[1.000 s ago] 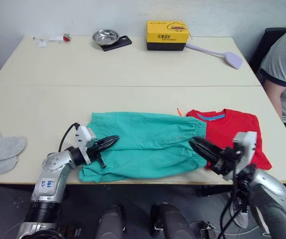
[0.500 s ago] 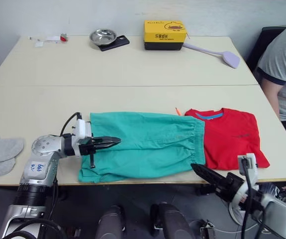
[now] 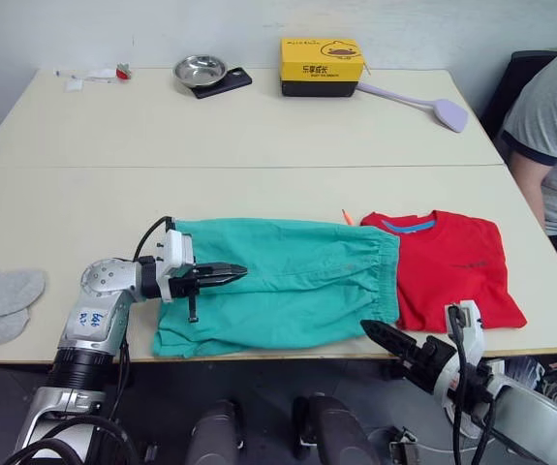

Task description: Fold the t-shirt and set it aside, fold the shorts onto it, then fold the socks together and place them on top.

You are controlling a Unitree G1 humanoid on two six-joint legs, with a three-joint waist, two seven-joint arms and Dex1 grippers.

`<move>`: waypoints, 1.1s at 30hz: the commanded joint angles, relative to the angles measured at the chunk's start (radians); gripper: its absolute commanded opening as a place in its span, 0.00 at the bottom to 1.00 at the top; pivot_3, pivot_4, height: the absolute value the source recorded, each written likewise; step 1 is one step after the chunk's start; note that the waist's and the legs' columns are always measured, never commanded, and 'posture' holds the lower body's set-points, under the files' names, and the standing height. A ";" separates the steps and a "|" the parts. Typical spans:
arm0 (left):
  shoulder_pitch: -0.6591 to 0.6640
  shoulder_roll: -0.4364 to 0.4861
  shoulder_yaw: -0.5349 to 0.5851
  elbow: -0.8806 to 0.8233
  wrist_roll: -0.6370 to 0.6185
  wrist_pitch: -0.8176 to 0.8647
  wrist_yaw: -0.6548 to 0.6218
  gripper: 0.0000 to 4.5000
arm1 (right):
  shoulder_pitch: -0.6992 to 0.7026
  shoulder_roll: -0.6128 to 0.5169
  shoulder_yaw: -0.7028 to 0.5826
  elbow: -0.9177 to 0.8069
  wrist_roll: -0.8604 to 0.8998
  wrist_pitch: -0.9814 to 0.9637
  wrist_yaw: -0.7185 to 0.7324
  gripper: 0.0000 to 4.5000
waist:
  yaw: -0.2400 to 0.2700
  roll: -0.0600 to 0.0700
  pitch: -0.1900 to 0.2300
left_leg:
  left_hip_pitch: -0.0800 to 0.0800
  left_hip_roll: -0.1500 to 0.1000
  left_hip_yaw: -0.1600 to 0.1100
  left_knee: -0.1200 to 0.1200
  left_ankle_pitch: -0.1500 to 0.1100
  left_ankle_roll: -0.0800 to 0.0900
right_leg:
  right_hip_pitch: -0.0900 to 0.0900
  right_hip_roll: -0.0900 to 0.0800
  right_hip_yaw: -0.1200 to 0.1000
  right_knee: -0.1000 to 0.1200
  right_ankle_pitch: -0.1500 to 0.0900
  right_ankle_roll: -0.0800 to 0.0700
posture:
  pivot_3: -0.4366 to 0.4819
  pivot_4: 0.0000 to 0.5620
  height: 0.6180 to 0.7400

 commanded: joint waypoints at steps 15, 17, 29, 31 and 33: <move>-0.043 -0.042 0.001 0.017 0.030 -0.021 0.065 0.00 | -0.291 0.178 0.203 0.107 -0.116 -0.076 -0.108 0.99 | -0.002 -0.001 0.000 | 0.000 0.001 0.000 0.000 0.001 0.000 | 0.000 0.001 0.000 0.000 0.001 0.000 | 0.48 0.27 1.00; -0.058 -0.050 0.005 0.048 0.047 -0.027 0.090 0.00 | -0.333 0.226 0.226 0.129 -0.154 -0.080 -0.113 0.99 | -0.002 -0.001 0.000 | 0.000 0.000 0.000 0.000 0.002 0.000 | -0.001 0.000 0.000 0.000 0.001 0.000 | 0.48 0.27 1.00; -0.053 -0.077 -0.007 0.186 0.139 -0.084 0.168 0.00 | -0.495 0.377 0.209 0.285 -0.510 -0.115 -0.068 0.99 | -0.002 -0.001 -0.001 | 0.000 0.000 0.000 0.000 0.002 0.000 | -0.001 -0.001 0.000 0.001 0.002 0.000 | 0.48 0.27 1.00; -0.042 -0.081 -0.012 0.198 0.152 -0.095 0.174 0.00 | -0.511 0.392 0.208 0.293 -0.566 -0.123 -0.025 0.99 | 0.000 -0.001 -0.001 | 0.000 -0.001 0.000 0.000 0.002 0.001 | 0.000 -0.002 0.000 0.001 0.002 0.000 | 0.48 0.27 1.00; -0.034 -0.083 -0.014 0.208 0.166 -0.105 0.187 0.00 | -0.529 0.402 0.215 0.290 -0.658 -0.154 0.025 0.95 | -0.001 -0.001 -0.001 | 0.000 -0.001 0.000 0.000 0.002 0.001 | 0.000 -0.002 0.000 0.000 0.002 0.000 | 0.48 0.27 1.00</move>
